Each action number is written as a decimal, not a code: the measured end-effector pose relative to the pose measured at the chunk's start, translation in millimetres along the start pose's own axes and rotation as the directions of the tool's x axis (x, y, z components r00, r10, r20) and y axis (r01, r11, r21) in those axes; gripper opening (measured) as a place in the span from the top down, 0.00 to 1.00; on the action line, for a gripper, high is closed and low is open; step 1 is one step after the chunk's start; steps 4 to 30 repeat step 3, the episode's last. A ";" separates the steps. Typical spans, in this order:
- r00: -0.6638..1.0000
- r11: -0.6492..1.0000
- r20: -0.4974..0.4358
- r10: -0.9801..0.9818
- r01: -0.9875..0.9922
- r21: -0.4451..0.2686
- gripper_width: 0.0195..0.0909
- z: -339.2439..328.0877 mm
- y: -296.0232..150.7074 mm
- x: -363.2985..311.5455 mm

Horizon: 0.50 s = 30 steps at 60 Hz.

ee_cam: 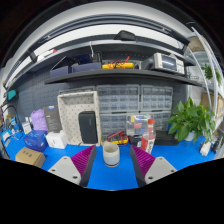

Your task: Pour water

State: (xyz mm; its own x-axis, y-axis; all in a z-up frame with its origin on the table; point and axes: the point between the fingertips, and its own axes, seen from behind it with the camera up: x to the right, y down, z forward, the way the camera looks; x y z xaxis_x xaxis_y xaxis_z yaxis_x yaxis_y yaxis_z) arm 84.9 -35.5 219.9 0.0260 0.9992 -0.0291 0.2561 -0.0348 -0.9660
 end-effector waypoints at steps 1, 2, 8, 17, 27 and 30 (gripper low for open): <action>1.000 1.000 0.002 0.001 -0.001 0.000 0.32 -0.6 0.3 -1.4; 1.000 1.000 0.004 0.001 -0.001 -0.001 0.32 -0.9 0.8 -2.7; 1.000 1.000 0.004 -0.001 0.001 -0.001 0.32 -1.5 1.4 -3.5; 1.000 1.000 0.004 -0.001 0.001 -0.001 0.32 -1.5 1.4 -3.5; 1.000 1.000 0.004 -0.001 0.001 -0.001 0.32 -1.5 1.4 -3.5; 1.000 1.000 0.004 -0.001 0.001 -0.001 0.32 -1.5 1.4 -3.5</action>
